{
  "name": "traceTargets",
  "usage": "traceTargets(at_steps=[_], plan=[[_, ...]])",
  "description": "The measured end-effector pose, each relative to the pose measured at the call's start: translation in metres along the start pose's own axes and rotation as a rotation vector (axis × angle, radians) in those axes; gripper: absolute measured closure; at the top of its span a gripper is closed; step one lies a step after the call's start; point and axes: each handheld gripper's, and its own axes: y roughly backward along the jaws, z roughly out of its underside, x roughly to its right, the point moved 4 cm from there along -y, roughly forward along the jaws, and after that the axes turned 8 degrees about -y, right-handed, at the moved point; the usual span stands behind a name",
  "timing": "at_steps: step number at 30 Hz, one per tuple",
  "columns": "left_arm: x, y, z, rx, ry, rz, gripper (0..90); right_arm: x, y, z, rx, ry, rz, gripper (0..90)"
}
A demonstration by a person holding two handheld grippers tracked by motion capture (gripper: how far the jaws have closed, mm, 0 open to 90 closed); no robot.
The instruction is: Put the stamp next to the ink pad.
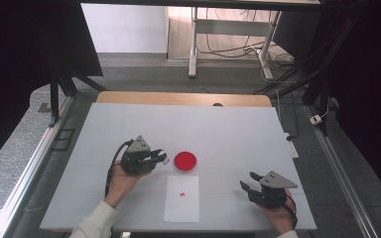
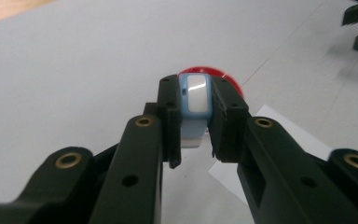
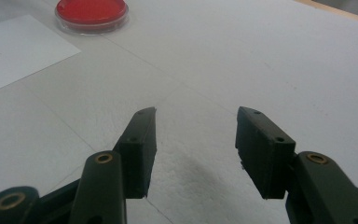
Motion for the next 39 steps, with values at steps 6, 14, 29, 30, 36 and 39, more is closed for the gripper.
traceTargets(at_steps=[6, 14, 29, 30, 36, 39], plan=[[-0.004, -0.011, 0.006, -0.054, -0.015, -0.026, 75.7, 0.001, -0.001, 0.001, -0.004, -0.009, 0.008, 46.9], [-0.007, -0.020, 0.012, -0.099, -0.012, -0.025, 75.5, 0.001, -0.001, 0.001, -0.004, -0.010, 0.012, 46.5], [-0.006, -0.030, 0.018, -0.141, -0.022, -0.026, 73.2, 0.001, -0.002, 0.001, -0.011, -0.002, 0.013, 45.9], [-0.006, -0.030, 0.018, -0.140, -0.022, -0.026, 71.1, 0.001, -0.002, 0.001, -0.011, -0.002, 0.013, 45.9], [-0.006, -0.026, 0.014, -0.100, -0.013, -0.045, 56.4, 0.001, -0.002, 0.001, -0.012, -0.002, 0.011, 45.8], [-0.006, -0.020, 0.012, -0.069, 0.004, -0.051, 45.5, 0.002, -0.002, 0.002, -0.012, 0.000, 0.010, 45.8]])
